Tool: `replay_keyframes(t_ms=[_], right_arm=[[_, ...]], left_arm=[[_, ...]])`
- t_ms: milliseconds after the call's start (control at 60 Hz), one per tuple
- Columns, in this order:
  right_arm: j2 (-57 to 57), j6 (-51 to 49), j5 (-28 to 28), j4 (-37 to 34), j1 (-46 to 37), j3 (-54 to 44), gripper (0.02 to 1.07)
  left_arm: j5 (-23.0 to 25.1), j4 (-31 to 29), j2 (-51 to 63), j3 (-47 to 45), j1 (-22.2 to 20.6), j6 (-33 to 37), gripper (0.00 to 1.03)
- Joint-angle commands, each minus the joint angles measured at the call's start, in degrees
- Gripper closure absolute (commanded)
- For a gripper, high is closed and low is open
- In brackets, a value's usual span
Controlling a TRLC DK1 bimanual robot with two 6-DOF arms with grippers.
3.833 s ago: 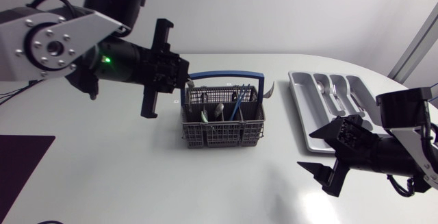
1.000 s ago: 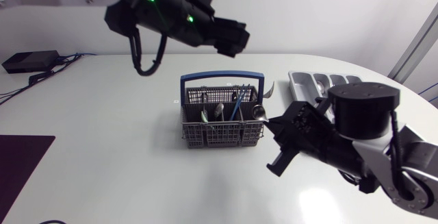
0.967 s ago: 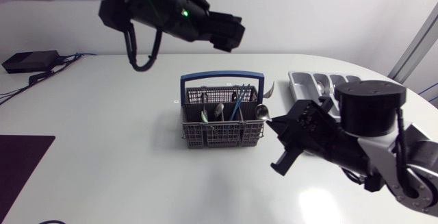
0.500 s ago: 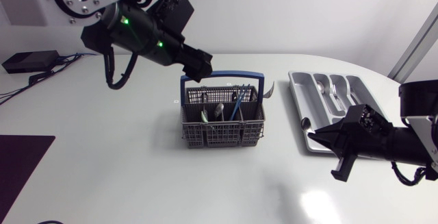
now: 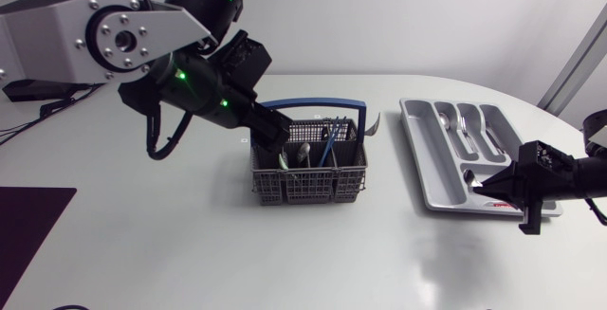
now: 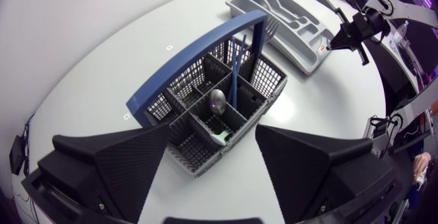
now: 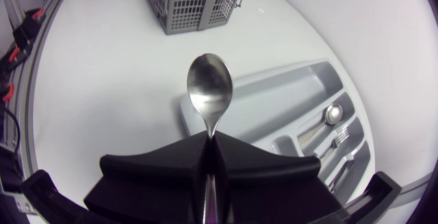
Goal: Unload the cutlery basket into the drawer organizer.
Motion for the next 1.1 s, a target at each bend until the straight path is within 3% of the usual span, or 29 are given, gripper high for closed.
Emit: replay_keyframes(t_ms=[0,267,567,667,733,800,817,983,1083], right_arm=[[4.85,-10.05,1.43,-1.45,-2.32,2.91,1.01],[16.01,-17.44,6.88,-0.22,-5.75,10.12,1.01],[18.30,-20.43,12.94,5.93,-4.87,8.45,1.00],[17.94,-20.07,13.21,9.00,-4.87,7.22,0.79],[17.59,-19.46,13.91,9.88,-4.87,6.86,0.48],[17.59,-18.23,15.58,9.80,-4.43,7.13,0.09],[17.59,-17.70,16.37,9.62,-4.25,7.30,0.05],[15.13,-14.89,16.55,8.48,-3.99,7.57,0.06],[12.41,-10.32,15.32,3.91,-3.02,8.97,0.06]], left_arm=[[-0.35,-0.38,-0.46,-1.76,-0.85,-2.04,0.16],[-0.44,-1.08,0.86,-2.82,-1.29,-3.01,0.16],[-0.52,-0.99,1.39,-3.34,-1.47,-3.09,0.16],[-0.52,-1.08,1.39,-3.52,-1.38,-2.39,0.16],[-0.52,-0.90,1.39,-3.43,-1.03,-1.16,0.16],[-0.52,-0.99,1.48,-3.08,-0.76,-0.90,0.16],[-0.52,-1.17,1.48,-2.99,-0.76,-0.90,0.16],[-0.52,-2.40,1.57,-1.85,-1.47,-1.34,0.16],[-0.52,-2.49,1.48,-2.03,-1.47,-1.42,0.16]])
